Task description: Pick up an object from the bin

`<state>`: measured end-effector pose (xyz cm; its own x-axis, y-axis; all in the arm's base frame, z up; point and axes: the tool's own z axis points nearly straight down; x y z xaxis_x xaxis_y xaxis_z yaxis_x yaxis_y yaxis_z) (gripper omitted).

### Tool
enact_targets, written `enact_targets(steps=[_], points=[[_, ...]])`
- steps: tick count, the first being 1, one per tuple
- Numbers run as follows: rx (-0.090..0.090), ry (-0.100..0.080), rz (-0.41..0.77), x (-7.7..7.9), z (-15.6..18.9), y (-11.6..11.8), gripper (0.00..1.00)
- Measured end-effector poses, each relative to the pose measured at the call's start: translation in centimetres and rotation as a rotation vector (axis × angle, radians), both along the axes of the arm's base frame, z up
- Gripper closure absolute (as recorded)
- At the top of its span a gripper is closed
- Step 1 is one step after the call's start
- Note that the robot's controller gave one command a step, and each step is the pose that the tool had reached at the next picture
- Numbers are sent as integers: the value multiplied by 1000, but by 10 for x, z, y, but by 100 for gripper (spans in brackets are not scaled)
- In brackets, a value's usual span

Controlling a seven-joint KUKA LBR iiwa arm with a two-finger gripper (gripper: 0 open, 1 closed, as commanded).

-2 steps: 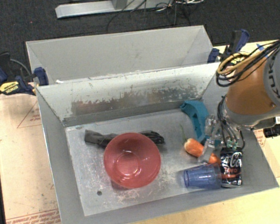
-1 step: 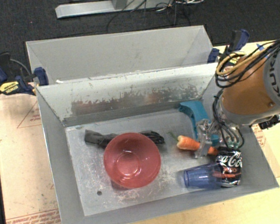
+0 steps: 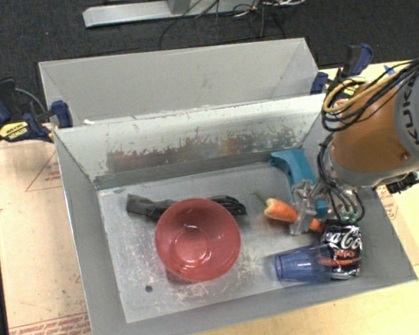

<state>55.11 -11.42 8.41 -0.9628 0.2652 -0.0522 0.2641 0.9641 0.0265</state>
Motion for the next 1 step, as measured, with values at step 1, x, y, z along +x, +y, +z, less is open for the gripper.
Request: enact_targets(steps=[1], points=[[4, 0, 2, 0, 1, 3, 100]])
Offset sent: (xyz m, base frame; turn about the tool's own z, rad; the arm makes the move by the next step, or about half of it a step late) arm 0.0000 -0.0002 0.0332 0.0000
